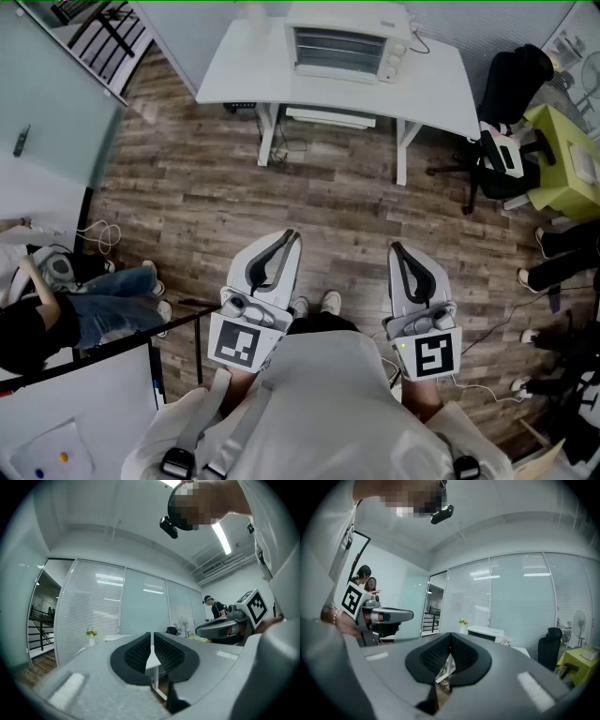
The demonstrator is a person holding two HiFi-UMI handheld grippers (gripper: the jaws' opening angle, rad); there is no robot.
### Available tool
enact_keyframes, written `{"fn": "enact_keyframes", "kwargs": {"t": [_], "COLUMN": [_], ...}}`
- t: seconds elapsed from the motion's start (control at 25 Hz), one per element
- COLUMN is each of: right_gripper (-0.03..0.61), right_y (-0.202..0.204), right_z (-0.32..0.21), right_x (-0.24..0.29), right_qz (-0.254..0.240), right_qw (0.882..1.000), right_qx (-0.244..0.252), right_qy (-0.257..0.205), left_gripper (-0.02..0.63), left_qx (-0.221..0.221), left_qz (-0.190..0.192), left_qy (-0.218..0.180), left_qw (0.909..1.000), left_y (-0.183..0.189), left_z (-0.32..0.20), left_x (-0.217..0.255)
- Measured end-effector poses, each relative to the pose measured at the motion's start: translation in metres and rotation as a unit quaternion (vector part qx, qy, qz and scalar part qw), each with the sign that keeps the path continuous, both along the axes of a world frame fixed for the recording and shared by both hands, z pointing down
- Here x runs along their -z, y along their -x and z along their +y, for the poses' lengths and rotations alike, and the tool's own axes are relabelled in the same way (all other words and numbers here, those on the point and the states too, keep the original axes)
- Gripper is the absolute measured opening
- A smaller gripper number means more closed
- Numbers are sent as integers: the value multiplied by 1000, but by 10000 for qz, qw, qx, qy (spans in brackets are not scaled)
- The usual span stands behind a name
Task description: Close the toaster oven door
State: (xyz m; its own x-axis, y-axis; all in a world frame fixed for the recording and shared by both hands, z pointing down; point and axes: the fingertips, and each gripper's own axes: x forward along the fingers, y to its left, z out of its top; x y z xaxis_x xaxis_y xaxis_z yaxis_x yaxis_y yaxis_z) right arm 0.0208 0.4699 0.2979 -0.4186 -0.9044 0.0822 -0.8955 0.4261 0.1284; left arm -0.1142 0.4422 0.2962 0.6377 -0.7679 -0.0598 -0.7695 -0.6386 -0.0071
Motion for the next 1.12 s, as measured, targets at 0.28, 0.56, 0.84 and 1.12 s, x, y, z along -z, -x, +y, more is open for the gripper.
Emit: {"fn": "enact_keyframes", "kwargs": {"t": [0.28,0.56,0.84,1.12], "right_gripper": [5,5,5,5], "right_y": [-23,-39,-46,-39], "right_z": [8,2,-16,-47], "right_x": [11,12,10,10], "right_qz": [-57,44,93,99], "right_qw": [9998,9997,9997,9996], "right_qx": [15,20,17,28], "right_qy": [-203,-229,-213,-271], "left_gripper": [25,25,25,25], "left_qx": [-37,36,91,56], "left_qz": [132,182,169,119], "left_qy": [40,-37,-59,38], "left_qw": [9999,9998,9998,9999], "left_y": [-21,-35,-35,-31], "left_z": [7,-2,-21,-54], "left_x": [5,9,6,-4]}}
